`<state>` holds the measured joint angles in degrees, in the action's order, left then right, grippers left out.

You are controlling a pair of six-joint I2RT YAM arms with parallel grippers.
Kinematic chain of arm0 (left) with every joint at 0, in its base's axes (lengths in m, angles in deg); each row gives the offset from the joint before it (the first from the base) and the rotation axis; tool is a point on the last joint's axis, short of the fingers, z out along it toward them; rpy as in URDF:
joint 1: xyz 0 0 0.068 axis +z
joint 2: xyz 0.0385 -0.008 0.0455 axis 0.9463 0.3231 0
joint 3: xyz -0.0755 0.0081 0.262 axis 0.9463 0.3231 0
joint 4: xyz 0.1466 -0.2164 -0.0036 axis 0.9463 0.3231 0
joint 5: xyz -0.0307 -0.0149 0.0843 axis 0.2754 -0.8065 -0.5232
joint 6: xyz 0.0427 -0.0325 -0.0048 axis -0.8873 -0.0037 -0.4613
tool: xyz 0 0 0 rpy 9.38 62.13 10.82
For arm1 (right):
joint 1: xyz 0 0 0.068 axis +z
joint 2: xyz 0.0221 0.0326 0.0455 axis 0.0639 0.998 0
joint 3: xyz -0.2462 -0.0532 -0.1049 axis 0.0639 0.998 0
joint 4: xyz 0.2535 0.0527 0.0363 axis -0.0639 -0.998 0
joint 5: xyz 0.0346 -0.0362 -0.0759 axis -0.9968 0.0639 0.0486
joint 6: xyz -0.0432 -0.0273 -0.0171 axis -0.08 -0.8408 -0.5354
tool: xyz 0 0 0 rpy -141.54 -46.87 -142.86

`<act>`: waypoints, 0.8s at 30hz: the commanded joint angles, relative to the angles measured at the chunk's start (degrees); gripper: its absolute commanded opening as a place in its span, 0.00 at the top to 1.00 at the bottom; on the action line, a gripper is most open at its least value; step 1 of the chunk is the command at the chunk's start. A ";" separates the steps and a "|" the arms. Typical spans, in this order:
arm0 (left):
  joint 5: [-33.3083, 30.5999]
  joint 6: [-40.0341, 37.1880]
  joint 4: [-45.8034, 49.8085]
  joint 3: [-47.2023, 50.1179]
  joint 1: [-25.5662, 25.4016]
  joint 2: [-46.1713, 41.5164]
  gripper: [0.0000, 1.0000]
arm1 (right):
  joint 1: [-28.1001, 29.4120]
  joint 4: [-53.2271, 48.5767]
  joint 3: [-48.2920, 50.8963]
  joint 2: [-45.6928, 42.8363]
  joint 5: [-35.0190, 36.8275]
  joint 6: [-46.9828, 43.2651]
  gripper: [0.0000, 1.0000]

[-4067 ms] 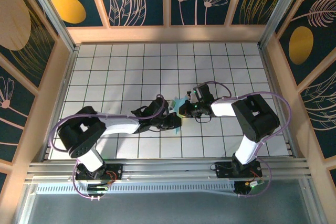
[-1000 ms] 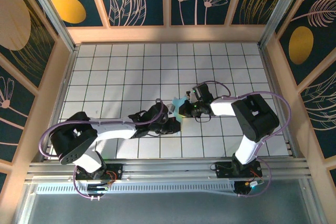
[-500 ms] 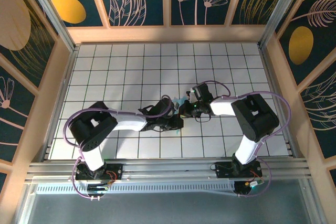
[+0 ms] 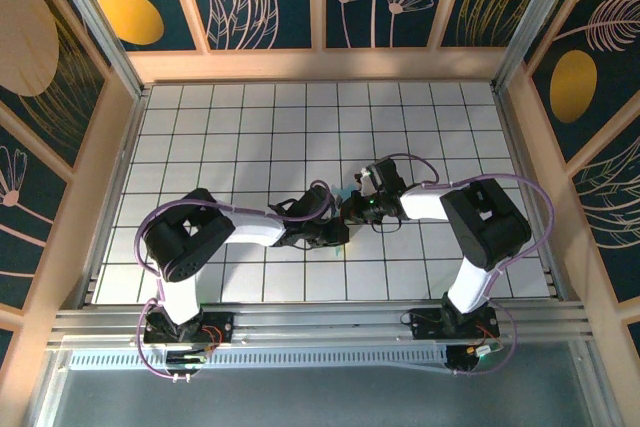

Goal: Fold a paper plane with a square sheet of paper (fold left side to right side)
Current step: Fold the wing for the fifth time at the center of the table.

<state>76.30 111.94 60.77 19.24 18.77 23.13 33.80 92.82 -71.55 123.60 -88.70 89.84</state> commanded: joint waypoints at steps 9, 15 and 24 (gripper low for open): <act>0.34 -1.27 1.99 3.76 0.28 -1.74 1.00 | 0.90 -8.23 1.49 4.55 8.17 -1.56 1.00; 1.40 -3.11 1.99 5.92 0.02 -2.47 1.00 | 0.90 -8.60 0.93 4.76 8.26 -1.72 1.00; 1.68 -4.60 3.12 7.08 -1.81 -3.49 1.00 | 0.91 -8.86 0.82 4.98 8.44 -1.72 1.00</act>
<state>76.06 108.70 58.06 24.20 18.57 20.07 34.06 91.69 -72.51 124.10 -88.66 89.81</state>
